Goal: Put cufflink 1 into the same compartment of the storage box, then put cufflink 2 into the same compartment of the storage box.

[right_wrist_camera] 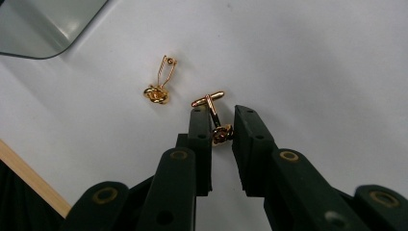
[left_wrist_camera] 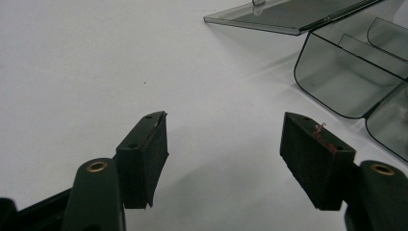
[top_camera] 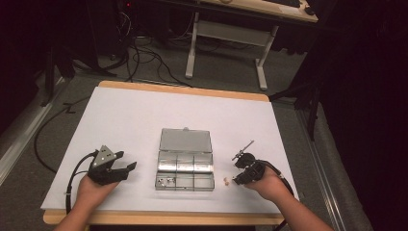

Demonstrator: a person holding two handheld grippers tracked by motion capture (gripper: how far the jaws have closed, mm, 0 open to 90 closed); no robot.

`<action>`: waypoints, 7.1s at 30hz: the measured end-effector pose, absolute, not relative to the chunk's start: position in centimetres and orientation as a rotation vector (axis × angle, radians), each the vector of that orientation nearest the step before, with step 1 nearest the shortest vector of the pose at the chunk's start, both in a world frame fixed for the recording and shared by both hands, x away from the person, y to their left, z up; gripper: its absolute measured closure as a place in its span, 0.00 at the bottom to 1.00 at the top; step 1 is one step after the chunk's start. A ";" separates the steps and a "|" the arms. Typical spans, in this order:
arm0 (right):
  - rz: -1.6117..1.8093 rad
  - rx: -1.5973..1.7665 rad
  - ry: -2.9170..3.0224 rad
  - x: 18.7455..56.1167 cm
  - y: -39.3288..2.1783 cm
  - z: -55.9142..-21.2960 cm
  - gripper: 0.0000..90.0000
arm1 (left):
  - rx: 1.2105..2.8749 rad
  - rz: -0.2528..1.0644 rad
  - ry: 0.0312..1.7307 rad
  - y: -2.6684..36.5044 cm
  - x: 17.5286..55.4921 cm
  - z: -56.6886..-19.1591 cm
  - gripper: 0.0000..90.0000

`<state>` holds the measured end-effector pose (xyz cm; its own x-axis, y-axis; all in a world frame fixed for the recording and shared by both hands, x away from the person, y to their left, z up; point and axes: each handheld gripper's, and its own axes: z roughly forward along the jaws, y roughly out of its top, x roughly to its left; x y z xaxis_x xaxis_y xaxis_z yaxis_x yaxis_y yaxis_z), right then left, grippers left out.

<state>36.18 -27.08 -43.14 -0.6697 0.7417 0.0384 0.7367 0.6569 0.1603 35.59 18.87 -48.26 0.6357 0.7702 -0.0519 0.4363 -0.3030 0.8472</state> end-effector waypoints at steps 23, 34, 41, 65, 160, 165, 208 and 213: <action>0.286 1.242 2.848 36.0 -26.1 -41.0 0.88 | 1.951 0.467 0.940 18.9 35.6 -48.3 0.38; 0.283 1.208 2.854 36.1 -24.9 -40.0 0.88 | 1.951 0.469 0.939 18.9 35.6 -48.3 0.38; 0.285 1.165 2.871 36.1 -24.1 -39.6 0.88 | 1.945 0.464 0.941 18.9 35.6 -48.3 0.38; 0.304 0.983 2.920 36.4 -19.7 -38.0 0.88 | 1.943 0.458 0.939 18.9 35.6 -48.3 0.38; 0.347 1.181 2.798 35.5 -23.4 -41.2 0.74 | 1.926 0.438 0.921 19.1 35.5 -48.3 0.37; 0.347 1.208 2.801 35.3 -24.0 -42.3 0.73 | 1.927 0.438 0.919 19.1 35.5 -48.3 0.37; 0.347 1.102 2.839 35.3 -23.0 -40.7 0.88 | 1.930 0.444 0.923 19.0 35.5 -48.3 0.38; 0.365 1.077 2.830 35.5 -22.5 -39.6 0.88 | 1.930 0.443 0.923 19.0 35.5 -48.3 0.38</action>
